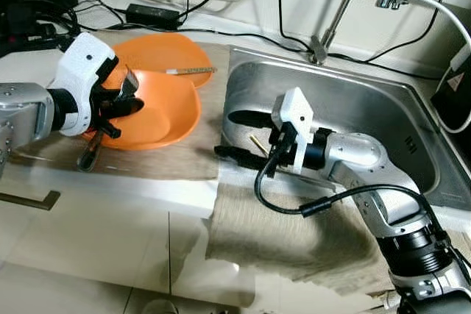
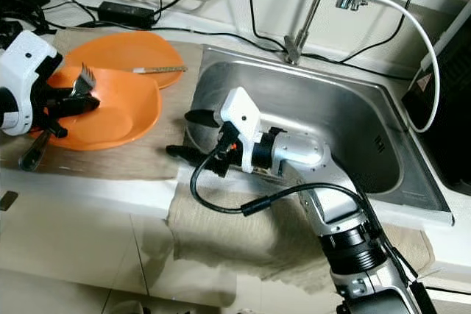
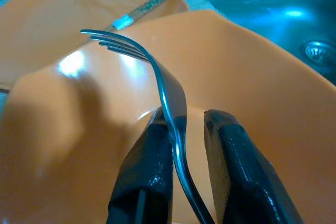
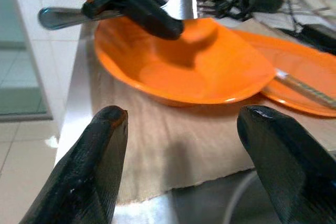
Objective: Kitchen organization
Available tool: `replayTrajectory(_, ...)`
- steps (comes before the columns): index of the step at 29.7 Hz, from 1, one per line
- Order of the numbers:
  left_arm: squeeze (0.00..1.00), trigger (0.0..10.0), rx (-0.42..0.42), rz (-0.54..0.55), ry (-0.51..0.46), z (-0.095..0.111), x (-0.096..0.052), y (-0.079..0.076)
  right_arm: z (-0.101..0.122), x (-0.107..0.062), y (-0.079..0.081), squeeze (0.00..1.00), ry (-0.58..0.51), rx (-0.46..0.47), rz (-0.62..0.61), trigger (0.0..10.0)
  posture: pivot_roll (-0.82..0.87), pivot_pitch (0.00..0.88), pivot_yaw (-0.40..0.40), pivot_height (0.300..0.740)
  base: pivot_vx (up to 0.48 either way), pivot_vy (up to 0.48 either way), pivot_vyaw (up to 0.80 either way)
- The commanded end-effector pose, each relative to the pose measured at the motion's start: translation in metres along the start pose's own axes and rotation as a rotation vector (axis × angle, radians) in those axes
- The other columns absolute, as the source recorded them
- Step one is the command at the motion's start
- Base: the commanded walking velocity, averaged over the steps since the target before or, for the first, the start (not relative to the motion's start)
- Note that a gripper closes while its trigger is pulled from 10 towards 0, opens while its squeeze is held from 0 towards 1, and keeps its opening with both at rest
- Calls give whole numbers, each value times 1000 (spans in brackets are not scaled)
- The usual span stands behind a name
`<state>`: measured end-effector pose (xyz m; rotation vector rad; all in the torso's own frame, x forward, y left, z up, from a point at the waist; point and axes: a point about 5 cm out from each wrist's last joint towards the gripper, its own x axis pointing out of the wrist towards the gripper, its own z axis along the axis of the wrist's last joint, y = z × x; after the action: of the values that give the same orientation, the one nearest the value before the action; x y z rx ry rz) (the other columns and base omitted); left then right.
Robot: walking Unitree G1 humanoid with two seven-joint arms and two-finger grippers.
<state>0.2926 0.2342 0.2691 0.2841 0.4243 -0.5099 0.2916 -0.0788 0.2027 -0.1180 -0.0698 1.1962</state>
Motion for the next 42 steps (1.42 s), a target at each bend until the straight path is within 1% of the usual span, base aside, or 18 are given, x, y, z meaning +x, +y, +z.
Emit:
replayTrajectory(1,0,0,9,-27,-118,21,-5,-5,9,-2,-12,0,-54,-5,-81,10000,71,0,-126,740,0,0,0)
replayTrajectory(3,0,0,-8,-84,-267,41,-9,-13,18,0,-18,0,-131,39,-152,10000,70,0,-127,740,0,0,0)
replayTrajectory(5,0,0,-30,-171,-391,60,-12,-27,26,3,-22,0,-217,128,-193,10000,70,0,-128,740,0,0,0)
replayTrajectory(8,0,0,-58,-317,-477,74,-12,-50,35,5,-22,0,-333,275,-178,10000,68,0,-129,740,0,0,0)
replayTrajectory(9,0,0,-66,-394,-502,75,-11,-62,39,5,-20,1000,-389,340,-153,10000,66,0,-131,740,0,0,0)
replayTrajectory(10,0,0,-66,-394,-502,75,-11,-62,39,5,-20,1000,-389,340,-153,10000,66,0,-131,740,0,0,0)
replayTrajectory(11,0,0,-64,-490,-523,75,-9,-77,45,6,-17,1000,-471,432,-116,10000,63,0,-131,740,0,0,0)
replayTrajectory(13,0,0,-56,-536,-520,71,-7,-86,49,6,-16,1000,-530,501,-97,10000,61,0,-129,740,0,0,0)
replayTrajectory(17,0,0,-68,-558,-478,60,0,-93,56,3,-19,1000,-645,652,-75,10000,53,0,-127,740,0,0,0)
replayTrajectory(20,0,0,-95,-577,-468,54,1,-98,60,0,-20,1000,-690,724,-57,10000,49,0,-126,740,0,0,0)
replayTrajectory(22,0,0,-116,-591,-487,54,1,-101,62,-3,-20,1000,-714,769,-39,10000,49,0,-126,740,0,0,0)
replayTrajectory(25,0,0,-149,-590,-545,54,0,-99,64,-6,-17,1000,-721,808,8,10000,47,0,-125,740,0,0,0)
replayTrajectory(30,0,0,-184,-599,-586,52,-1,-97,65,-7,-13,1000,-720,832,35,10000,47,0,-124,740,0,0,0)
replayTrajectory(35,0,0,-186,-606,-588,48,-2,-96,66,-9,-13,953,-727,854,38,10000,48,0,-125,740,0,0,0)
replayTrajectory(36,0,0,-193,-602,-593,47,-3,-94,65,-10,-14,510,-704,847,34,10000,47,0,-123,740,0,0,0)
replayTrajectory(37,0,0,-192,-604,-592,46,-4,-93,65,-11,-13,216,-688,842,41,10000,46,0,-123,740,0,0,0)
replayTrajectory(38,0,0,-192,-607,-593,46,-4,-94,66,-11,-12,0,-682,843,51,10000,46,0,-123,740,0,0,0)
replayTrajectory(42,0,0,-189,-628,-614,46,-6,-96,65,-12,-9,0,-677,865,84,10000,47,0,-124,740,0,0,0)
